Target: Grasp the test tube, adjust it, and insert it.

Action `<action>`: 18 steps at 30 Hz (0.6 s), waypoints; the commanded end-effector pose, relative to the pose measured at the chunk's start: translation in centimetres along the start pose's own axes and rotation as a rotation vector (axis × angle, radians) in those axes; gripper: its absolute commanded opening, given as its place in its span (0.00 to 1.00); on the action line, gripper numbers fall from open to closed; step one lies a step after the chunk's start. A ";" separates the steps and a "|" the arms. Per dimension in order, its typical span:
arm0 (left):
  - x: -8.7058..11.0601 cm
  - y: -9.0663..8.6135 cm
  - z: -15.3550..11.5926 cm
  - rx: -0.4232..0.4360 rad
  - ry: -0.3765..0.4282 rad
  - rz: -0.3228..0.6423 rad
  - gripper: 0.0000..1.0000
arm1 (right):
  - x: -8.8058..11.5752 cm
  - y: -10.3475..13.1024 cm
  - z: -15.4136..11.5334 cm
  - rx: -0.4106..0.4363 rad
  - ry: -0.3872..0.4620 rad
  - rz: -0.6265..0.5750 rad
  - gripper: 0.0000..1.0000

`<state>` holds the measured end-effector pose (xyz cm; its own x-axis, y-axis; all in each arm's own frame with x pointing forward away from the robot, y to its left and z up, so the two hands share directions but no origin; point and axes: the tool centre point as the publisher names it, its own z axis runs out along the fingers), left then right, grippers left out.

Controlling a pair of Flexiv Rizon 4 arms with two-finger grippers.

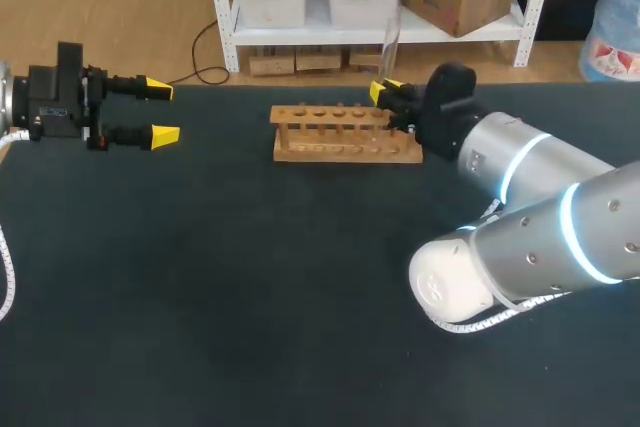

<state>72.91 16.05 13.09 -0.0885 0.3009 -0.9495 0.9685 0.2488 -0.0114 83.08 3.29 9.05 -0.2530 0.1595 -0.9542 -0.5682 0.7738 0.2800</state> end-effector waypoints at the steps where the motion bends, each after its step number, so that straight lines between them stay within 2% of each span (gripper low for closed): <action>1: 0.1 -0.1 0.0 -0.002 -0.004 0.004 1.00 | 1.6 -0.3 0.0 -0.001 -0.046 0.002 0.00; 18: 0.1 -0.1 0.0 -0.002 -0.004 0.004 1.00 | 2.2 0.6 -0.9 0.007 -0.038 -0.004 0.00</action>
<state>72.91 16.05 13.09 -0.0885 0.3009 -0.9495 0.9685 0.2488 -0.0114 82.07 3.45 8.33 -0.2693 0.1425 -0.9525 -0.5653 0.7773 0.2761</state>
